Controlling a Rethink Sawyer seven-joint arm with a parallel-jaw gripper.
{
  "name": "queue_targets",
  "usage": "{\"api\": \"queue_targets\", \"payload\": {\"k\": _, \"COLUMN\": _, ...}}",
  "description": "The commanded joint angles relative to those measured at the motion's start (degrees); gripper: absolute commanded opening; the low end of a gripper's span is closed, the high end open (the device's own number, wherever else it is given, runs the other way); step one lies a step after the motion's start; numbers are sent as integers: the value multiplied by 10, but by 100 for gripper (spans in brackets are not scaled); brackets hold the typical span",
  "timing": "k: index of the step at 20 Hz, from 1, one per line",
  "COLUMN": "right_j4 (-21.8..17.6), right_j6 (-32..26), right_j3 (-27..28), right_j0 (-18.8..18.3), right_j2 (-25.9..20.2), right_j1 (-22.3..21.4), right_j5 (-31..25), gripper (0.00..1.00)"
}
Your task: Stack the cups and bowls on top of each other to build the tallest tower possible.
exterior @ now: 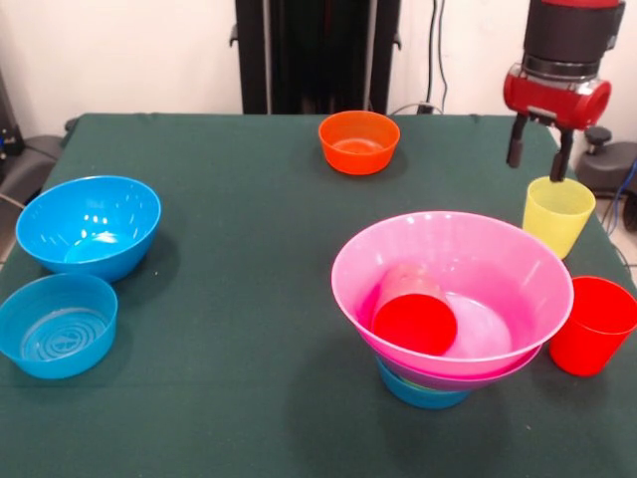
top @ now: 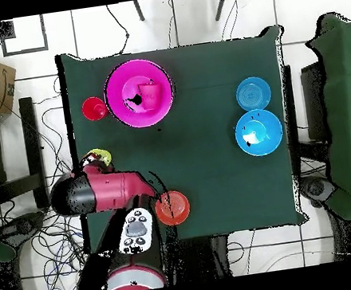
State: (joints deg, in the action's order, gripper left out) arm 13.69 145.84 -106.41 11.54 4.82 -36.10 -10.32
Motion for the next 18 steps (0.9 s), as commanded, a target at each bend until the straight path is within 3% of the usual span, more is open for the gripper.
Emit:
{"api": "queue_targets", "payload": {"k": 1, "right_j4": 29, "right_j6": 93, "right_j3": -26, "right_j0": -3, "right_j2": -73, "right_j1": 13, "right_j5": 26, "gripper": 100}}
{"api": "queue_targets", "payload": {"k": 7, "right_j4": 20, "right_j6": 88, "right_j3": -31, "right_j0": -14, "right_j2": -85, "right_j1": 36, "right_j5": 60, "gripper": 100}}
{"api": "queue_targets", "payload": {"k": 18, "right_j4": 35, "right_j6": 95, "right_j3": -26, "right_j0": 10, "right_j2": -79, "right_j1": 60, "right_j5": 80, "gripper": 100}}
